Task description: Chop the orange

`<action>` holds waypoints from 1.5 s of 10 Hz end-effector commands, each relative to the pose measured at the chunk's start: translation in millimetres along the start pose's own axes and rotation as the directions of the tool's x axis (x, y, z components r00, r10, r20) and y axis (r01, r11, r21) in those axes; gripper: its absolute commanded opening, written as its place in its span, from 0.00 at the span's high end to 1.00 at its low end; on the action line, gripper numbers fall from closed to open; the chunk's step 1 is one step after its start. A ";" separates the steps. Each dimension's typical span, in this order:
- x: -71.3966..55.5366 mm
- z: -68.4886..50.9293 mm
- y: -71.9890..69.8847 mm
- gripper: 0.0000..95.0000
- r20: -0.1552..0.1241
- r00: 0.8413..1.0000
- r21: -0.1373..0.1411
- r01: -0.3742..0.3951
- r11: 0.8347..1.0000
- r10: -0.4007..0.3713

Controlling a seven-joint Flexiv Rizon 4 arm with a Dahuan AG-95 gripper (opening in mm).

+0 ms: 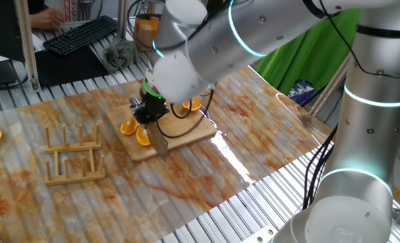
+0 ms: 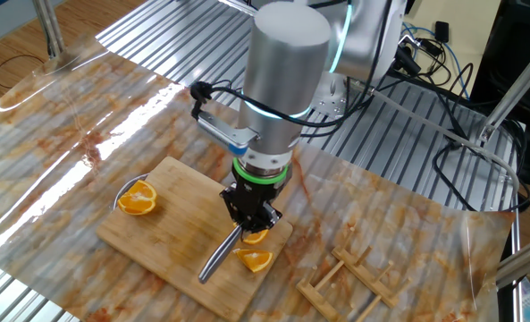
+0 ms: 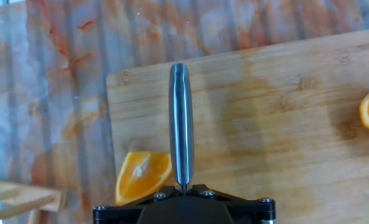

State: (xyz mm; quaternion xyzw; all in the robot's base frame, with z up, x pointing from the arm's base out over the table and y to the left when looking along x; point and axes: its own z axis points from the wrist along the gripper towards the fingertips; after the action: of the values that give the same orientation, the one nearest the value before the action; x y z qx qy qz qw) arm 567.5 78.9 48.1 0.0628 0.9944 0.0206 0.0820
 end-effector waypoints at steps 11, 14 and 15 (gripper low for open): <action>13.0 5.5 6.5 1.00 0.009 1.000 0.003 -0.011 1.000 0.011; 18.5 5.5 4.7 1.00 0.042 0.998 -0.023 -0.047 0.999 0.048; 17.5 8.5 6.5 1.00 0.053 0.997 -0.025 -0.056 0.998 0.057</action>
State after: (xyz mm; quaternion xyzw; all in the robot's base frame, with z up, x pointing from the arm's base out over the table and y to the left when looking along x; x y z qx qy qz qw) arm 551.8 86.6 42.7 0.0873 0.9904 0.0364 0.1006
